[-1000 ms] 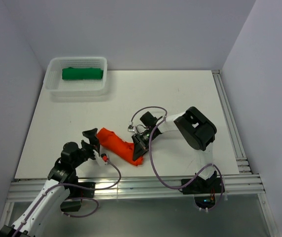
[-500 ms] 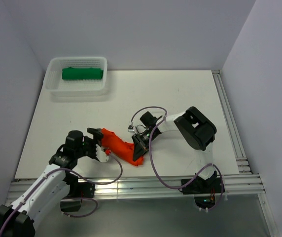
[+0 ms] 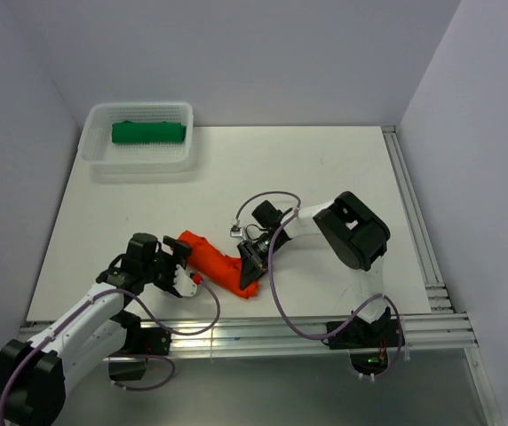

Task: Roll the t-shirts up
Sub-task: Roll the tshirt

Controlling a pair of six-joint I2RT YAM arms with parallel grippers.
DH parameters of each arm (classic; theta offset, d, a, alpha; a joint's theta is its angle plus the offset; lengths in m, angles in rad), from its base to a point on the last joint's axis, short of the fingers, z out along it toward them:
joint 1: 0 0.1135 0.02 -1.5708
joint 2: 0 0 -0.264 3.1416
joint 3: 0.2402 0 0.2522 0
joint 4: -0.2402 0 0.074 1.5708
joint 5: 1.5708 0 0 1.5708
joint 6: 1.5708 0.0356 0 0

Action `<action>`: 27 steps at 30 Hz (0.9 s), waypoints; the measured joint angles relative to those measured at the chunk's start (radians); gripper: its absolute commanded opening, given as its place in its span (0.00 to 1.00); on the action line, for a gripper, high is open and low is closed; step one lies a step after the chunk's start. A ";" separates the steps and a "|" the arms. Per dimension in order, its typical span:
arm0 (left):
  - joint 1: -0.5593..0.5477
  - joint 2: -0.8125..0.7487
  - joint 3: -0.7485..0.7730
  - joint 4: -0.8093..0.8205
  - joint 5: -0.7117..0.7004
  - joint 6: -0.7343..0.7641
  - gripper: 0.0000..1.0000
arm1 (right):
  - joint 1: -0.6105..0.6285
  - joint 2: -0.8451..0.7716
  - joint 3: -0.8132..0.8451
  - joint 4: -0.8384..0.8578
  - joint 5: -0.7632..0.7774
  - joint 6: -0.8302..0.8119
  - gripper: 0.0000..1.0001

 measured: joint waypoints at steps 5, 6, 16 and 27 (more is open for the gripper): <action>0.000 0.062 0.003 0.073 0.008 0.025 0.96 | 0.000 0.002 0.000 -0.001 -0.006 0.000 0.00; 0.000 0.080 0.009 0.080 0.012 0.029 0.96 | 0.000 0.004 0.001 -0.002 -0.008 0.000 0.00; 0.000 0.202 0.061 0.111 0.026 0.126 0.93 | 0.000 0.021 0.006 -0.006 -0.026 0.000 0.00; -0.016 0.269 0.086 0.099 0.020 0.269 0.84 | 0.000 0.032 0.025 -0.044 -0.030 -0.007 0.01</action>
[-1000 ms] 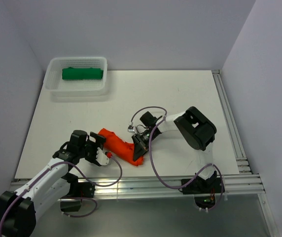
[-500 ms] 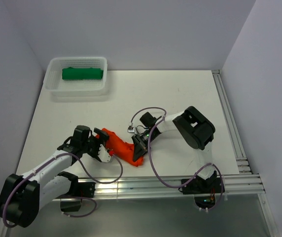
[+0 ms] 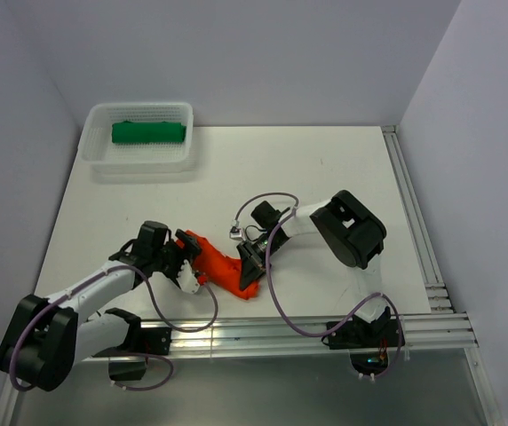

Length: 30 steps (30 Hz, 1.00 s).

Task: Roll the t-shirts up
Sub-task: Roll the tshirt

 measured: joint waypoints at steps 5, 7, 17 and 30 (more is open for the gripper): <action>-0.024 0.058 0.053 -0.032 -0.031 0.041 0.82 | 0.000 0.000 0.008 -0.008 -0.001 0.000 0.01; -0.039 0.071 0.064 -0.043 -0.049 0.048 0.82 | 0.000 0.000 0.008 -0.007 -0.003 0.004 0.01; -0.102 0.158 0.139 -0.106 -0.138 0.075 0.70 | -0.001 0.000 0.008 -0.004 -0.008 0.027 0.49; -0.123 0.213 0.182 -0.178 -0.182 0.118 0.45 | -0.050 -0.089 0.014 -0.033 0.071 0.053 0.74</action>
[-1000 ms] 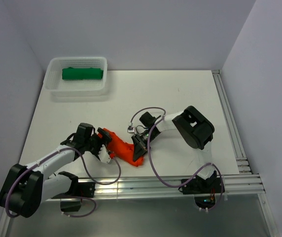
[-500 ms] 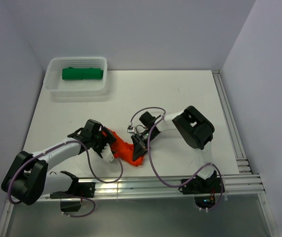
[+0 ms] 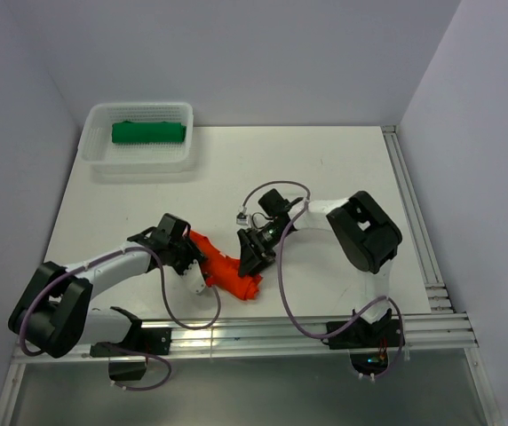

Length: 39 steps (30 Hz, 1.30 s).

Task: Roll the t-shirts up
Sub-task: Roll the tshirt

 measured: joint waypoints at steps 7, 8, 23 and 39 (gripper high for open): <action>0.000 0.049 0.049 -0.043 0.008 -0.037 0.37 | -0.045 -0.226 -0.040 -0.010 0.219 0.033 0.85; 0.000 0.059 0.062 -0.053 0.011 -0.047 0.37 | -0.045 -0.272 -0.059 -0.003 0.247 0.041 0.85; 0.000 0.184 0.240 -0.271 0.065 -0.150 0.35 | 0.256 -0.976 -0.449 0.153 0.927 0.165 1.00; 0.000 0.308 0.396 -0.460 0.117 -0.162 0.34 | 0.866 -0.862 -0.424 0.190 1.637 0.062 1.00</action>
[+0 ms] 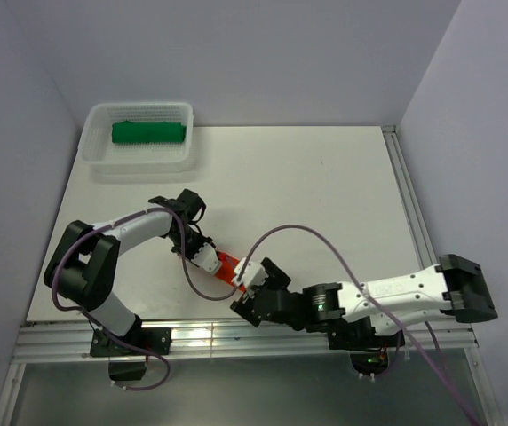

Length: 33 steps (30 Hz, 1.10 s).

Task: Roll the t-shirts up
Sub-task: Roll the tshirt

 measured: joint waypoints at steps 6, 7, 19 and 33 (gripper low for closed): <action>0.000 0.006 0.004 -0.009 0.001 0.002 0.33 | 0.064 0.246 0.099 -0.013 0.127 -0.063 1.00; 0.000 0.008 0.006 -0.011 0.001 0.002 0.33 | 0.065 0.273 0.108 -0.011 0.140 -0.072 1.00; 0.000 0.001 -0.003 0.000 0.000 0.007 0.31 | 0.010 0.351 0.106 0.074 0.129 -0.162 1.00; 0.031 -0.044 -0.062 0.064 -0.012 0.038 0.31 | -0.070 0.528 0.152 0.124 0.005 -0.198 1.00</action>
